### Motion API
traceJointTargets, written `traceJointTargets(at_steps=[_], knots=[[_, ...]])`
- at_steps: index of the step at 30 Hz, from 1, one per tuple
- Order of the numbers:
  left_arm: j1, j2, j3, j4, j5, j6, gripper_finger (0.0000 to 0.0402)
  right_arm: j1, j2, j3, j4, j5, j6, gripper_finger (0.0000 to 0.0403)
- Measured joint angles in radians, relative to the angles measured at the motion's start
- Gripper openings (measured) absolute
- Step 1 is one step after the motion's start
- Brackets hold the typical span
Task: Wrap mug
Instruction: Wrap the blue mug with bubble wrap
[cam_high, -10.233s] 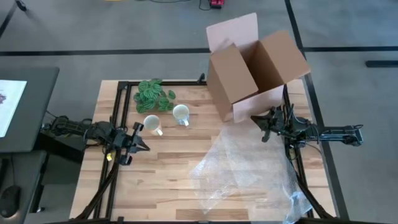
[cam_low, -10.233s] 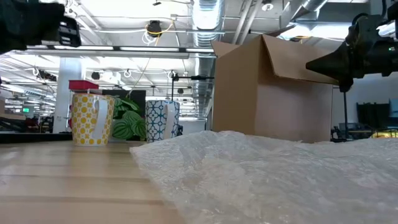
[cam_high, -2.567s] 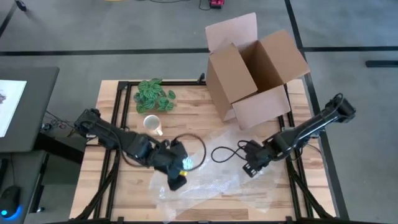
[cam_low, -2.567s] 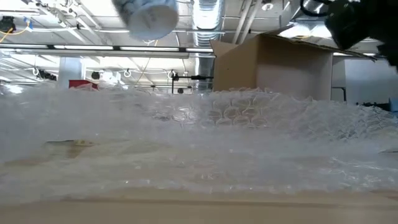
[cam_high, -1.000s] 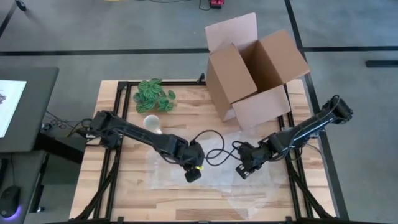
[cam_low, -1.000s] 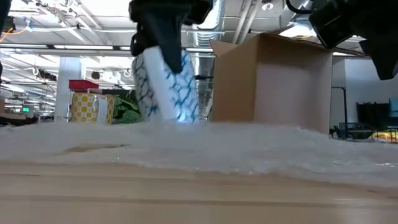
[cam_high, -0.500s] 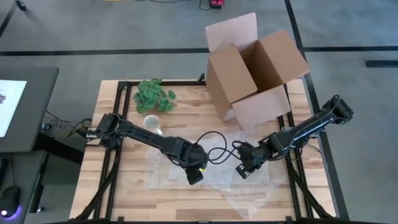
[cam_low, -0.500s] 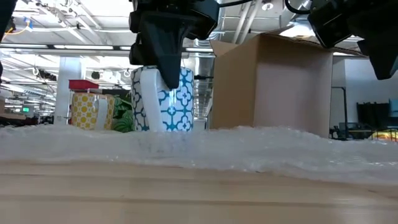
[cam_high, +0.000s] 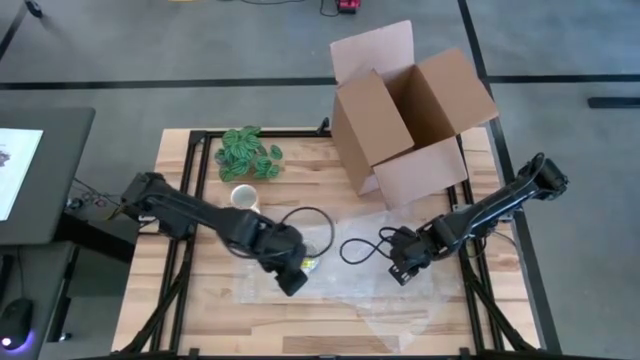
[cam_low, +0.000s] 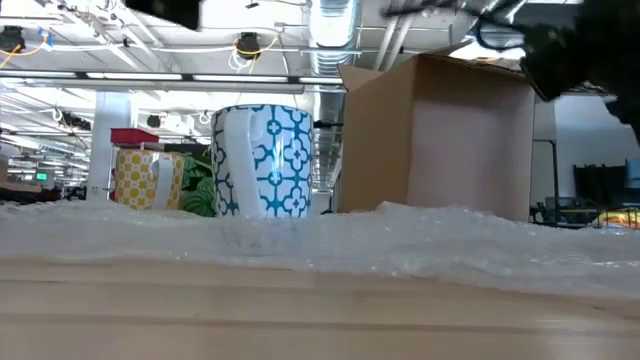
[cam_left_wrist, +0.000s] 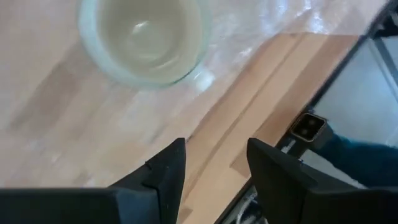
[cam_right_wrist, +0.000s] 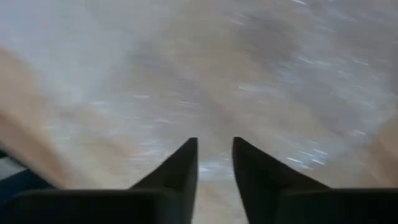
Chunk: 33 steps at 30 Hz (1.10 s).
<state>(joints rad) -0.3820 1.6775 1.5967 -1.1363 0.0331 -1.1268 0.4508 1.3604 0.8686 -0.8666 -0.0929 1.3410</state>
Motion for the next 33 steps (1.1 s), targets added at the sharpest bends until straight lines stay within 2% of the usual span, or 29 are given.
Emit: traceJointTargets(at_steps=[5, 8, 11, 16, 20, 23, 26, 31, 33], knots=[[-0.111, -0.04, 0.0, -0.111, -0.049, -0.163, 0.0153, 0.027, 0.0, -0.095, 0.015, -0.014, 0.074, 0.0174], [-0.175, -0.042, 0.0, -0.131, -0.058, -0.256, 0.0152, 0.052, 0.0, -0.139, 0.01, -0.015, 0.134, 0.0203], [-0.236, -0.042, 0.0, -0.132, -0.068, -0.336, 0.0152, 0.071, 0.0, -0.163, 0.015, -0.016, 0.192, 0.0215], [-0.318, -0.042, 0.0, -0.154, -0.115, -0.457, 0.0152, 0.093, 0.0, -0.19, 0.049, -0.019, 0.23, 0.021], [-0.364, -0.042, 0.0, -0.186, -0.155, -0.526, 0.0152, 0.09, 0.0, -0.223, 0.078, -0.025, 0.234, 0.0192], [-0.38, -0.042, -0.001, -0.19, -0.193, -0.55, 0.0152, 0.089, 0.0, -0.259, 0.131, -0.038, 0.245, 0.0162], [-0.386, -0.042, -0.001, -0.19, -0.211, -0.562, 0.0152, 0.092, 0.0, -0.268, 0.159, -0.038, 0.262, 0.0118], [-0.385, -0.042, -0.001, -0.189, -0.226, -0.561, 0.0152, 0.092, 0.0, -0.245, 0.155, -0.038, 0.255, 0.0021], [-0.385, -0.042, -0.001, -0.189, -0.23, -0.561, 0.0152, 0.092, 0.0, -0.215, 0.131, -0.039, 0.242, 0.0008]])
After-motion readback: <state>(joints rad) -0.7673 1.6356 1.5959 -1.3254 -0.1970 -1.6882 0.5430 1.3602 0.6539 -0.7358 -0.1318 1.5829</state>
